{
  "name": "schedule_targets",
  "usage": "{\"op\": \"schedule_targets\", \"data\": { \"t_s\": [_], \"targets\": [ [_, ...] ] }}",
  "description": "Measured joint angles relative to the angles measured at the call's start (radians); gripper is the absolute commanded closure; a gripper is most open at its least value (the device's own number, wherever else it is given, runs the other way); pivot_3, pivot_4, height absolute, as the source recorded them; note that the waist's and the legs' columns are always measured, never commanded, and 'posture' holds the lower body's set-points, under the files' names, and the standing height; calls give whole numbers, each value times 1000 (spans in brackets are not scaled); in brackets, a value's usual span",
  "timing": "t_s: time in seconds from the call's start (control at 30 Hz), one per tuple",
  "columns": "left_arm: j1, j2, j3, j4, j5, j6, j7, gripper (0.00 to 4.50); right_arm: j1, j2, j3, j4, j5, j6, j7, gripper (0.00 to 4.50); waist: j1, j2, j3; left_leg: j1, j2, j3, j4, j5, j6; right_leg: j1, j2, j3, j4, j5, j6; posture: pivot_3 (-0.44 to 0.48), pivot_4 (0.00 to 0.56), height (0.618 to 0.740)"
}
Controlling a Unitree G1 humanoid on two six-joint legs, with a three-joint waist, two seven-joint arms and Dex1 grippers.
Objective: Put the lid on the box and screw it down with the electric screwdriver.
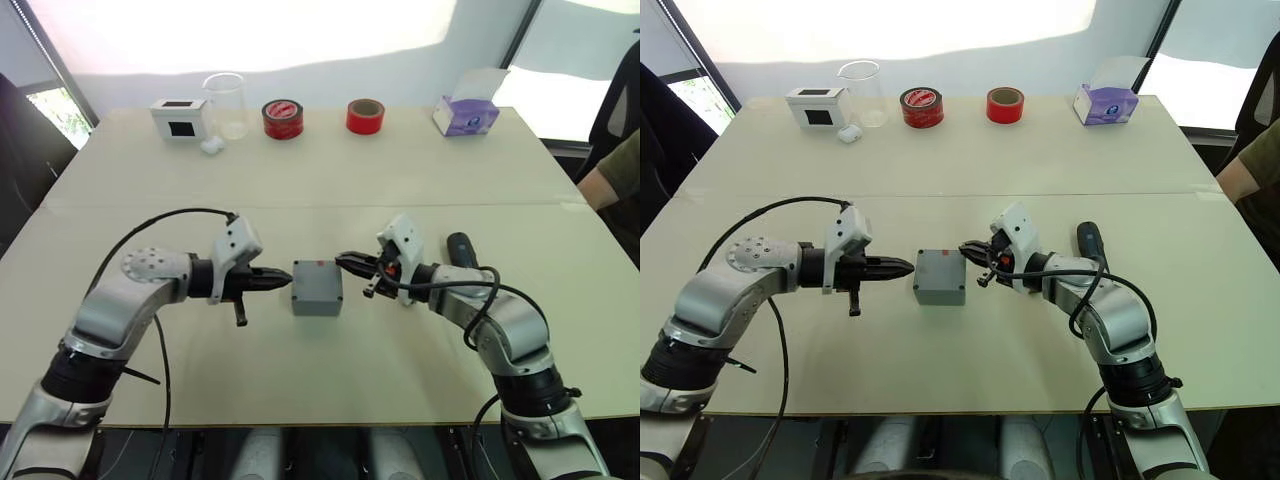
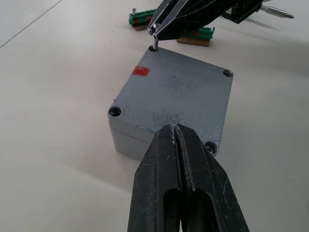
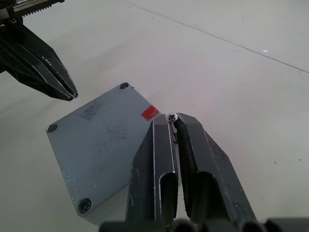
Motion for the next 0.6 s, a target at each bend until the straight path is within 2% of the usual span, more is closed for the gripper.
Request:
{"op": "schedule_targets", "data": {
  "t_s": [0.6],
  "targets": [
    [0, 0, -7, 3, 2, -3, -7, 4500, -6, -3, -2, 14, -16, -24, -3, 4329, 0, 0, 0, 0, 0, 0, 0, 0, 0, 0, 0, 0, 0, 0, 0, 0, 150, 740]
  ]
}}
